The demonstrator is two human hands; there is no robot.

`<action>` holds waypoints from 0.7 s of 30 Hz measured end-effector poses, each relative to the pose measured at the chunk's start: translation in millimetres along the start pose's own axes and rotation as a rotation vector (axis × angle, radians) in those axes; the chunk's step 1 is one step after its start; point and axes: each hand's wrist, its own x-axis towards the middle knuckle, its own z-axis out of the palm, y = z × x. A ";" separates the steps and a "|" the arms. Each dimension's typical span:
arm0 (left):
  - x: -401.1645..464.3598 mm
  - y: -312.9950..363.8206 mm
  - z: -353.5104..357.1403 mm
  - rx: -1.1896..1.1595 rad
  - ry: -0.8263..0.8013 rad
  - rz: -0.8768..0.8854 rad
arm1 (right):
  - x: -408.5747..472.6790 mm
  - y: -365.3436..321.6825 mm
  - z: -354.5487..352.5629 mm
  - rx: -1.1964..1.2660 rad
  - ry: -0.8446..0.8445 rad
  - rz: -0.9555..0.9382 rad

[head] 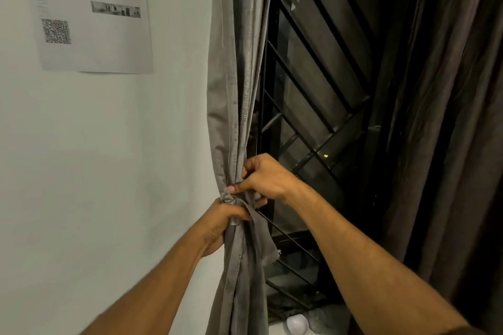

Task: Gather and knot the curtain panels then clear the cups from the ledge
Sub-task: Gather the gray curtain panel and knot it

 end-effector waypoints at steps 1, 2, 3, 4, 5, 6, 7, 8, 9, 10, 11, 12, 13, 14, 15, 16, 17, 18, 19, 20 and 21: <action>-0.6 0.5 1.5 -0.028 0.001 -0.012 | -2.1 -1.8 -3.6 -0.039 0.003 -0.035; -1.7 1.0 4.0 -0.050 0.005 -0.039 | -5.6 -0.4 -7.8 -0.001 -0.003 -0.054; -3.2 1.5 4.7 -0.076 0.008 -0.070 | -9.5 3.6 -11.3 0.084 0.019 -0.069; -3.9 1.9 5.1 -0.098 -0.004 -0.089 | -11.7 10.7 -15.5 0.171 0.075 -0.086; -5.3 2.7 6.2 -0.088 -0.008 -0.114 | -12.0 19.5 -20.1 0.226 0.144 -0.077; -6.6 3.4 7.9 -0.065 -0.009 -0.129 | -13.4 26.0 -23.7 0.202 0.181 -0.042; -8.5 4.6 9.7 -0.035 -0.007 -0.138 | -15.1 31.2 -25.8 0.127 0.152 0.002; -8.6 5.6 10.1 -0.009 -0.002 -0.147 | -18.2 35.0 -26.2 0.032 0.071 0.035; -7.0 6.5 10.3 0.001 0.013 -0.156 | -20.6 38.3 -25.5 -0.070 -0.017 0.046; -4.2 5.5 7.3 -0.005 0.009 -0.157 | -24.2 38.7 -24.1 -0.160 -0.070 0.039; -1.6 4.7 4.9 -0.005 0.004 -0.165 | -26.5 38.6 -23.2 -0.226 -0.083 0.026; 0.0 3.7 3.1 0.013 0.009 -0.180 | -27.8 38.8 -23.0 -0.273 -0.083 0.016; 2.2 2.2 0.5 0.040 0.043 -0.192 | -27.7 39.5 -22.1 -0.315 -0.071 0.010; 3.2 1.0 -0.1 0.071 0.085 -0.187 | -27.3 40.1 -19.2 -0.365 -0.046 0.003; 3.7 0.3 0.3 0.100 0.135 -0.180 | -27.0 41.6 -15.9 -0.422 -0.002 -0.011; 4.4 0.5 1.4 0.129 0.174 -0.155 | -27.3 44.0 -12.3 -0.464 0.062 -0.021; 5.2 -0.2 1.8 0.183 0.213 -0.113 | -27.9 47.6 -7.5 -0.470 0.128 -0.019; 4.3 -0.1 4.4 0.266 0.256 -0.054 | -29.8 51.8 -1.3 -0.434 0.189 -0.010; 3.2 -3.2 5.6 0.387 0.333 0.004 | -32.4 57.1 5.2 -0.363 0.246 0.001; -0.1 -8.0 6.1 0.508 0.456 0.053 | -33.5 65.5 11.5 -0.267 0.295 0.012; -3.2 -14.8 6.3 0.572 0.575 0.083 | -33.8 74.1 17.6 -0.163 0.338 0.021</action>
